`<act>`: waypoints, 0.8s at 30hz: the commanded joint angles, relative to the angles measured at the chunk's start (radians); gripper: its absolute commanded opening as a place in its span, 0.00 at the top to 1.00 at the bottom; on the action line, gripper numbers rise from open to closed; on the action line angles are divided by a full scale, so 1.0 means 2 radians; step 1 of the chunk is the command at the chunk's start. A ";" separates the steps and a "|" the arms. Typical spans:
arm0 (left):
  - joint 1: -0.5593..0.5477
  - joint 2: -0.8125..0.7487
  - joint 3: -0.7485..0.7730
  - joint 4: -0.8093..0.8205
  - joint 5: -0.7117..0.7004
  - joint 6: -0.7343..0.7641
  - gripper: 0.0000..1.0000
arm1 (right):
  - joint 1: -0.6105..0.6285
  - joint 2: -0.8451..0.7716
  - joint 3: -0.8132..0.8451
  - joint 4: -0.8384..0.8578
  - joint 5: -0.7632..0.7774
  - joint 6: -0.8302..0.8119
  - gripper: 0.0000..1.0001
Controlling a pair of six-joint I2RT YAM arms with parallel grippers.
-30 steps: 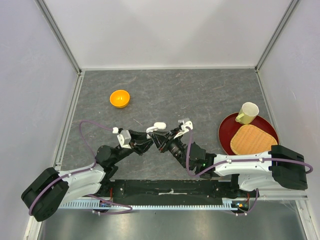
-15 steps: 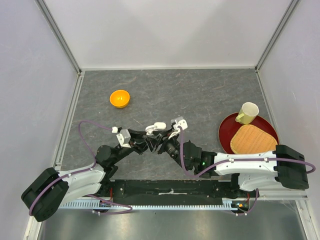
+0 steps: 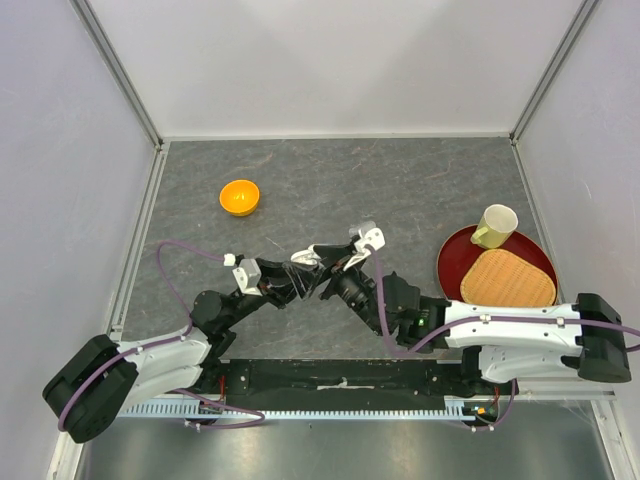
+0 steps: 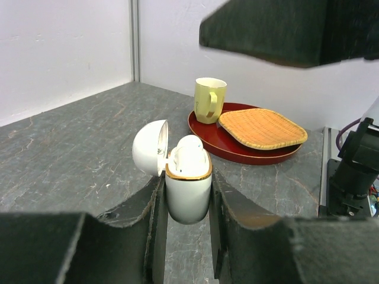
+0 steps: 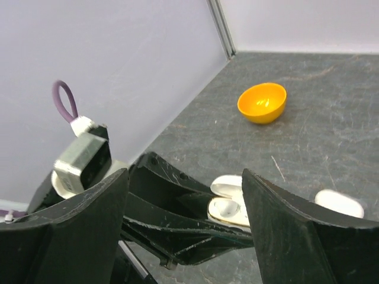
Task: Insert the wireless bluetooth earbuds into the charging case
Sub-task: Close the charging case.
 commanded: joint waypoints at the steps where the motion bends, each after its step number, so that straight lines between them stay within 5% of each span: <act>1: 0.001 0.002 0.001 0.184 -0.008 0.017 0.98 | -0.003 -0.030 0.036 0.001 0.033 -0.033 0.13; 7: 0.001 -0.014 0.010 0.160 -0.002 0.028 0.98 | -0.103 -0.015 0.142 -0.175 0.042 0.037 0.04; 14: 0.001 -0.056 0.063 0.047 0.011 0.039 0.98 | -0.269 0.067 0.251 -0.370 -0.150 0.107 0.02; 24: 0.001 -0.133 0.077 -0.055 0.044 0.022 0.98 | -0.339 -0.026 0.171 -0.387 -0.241 0.130 0.02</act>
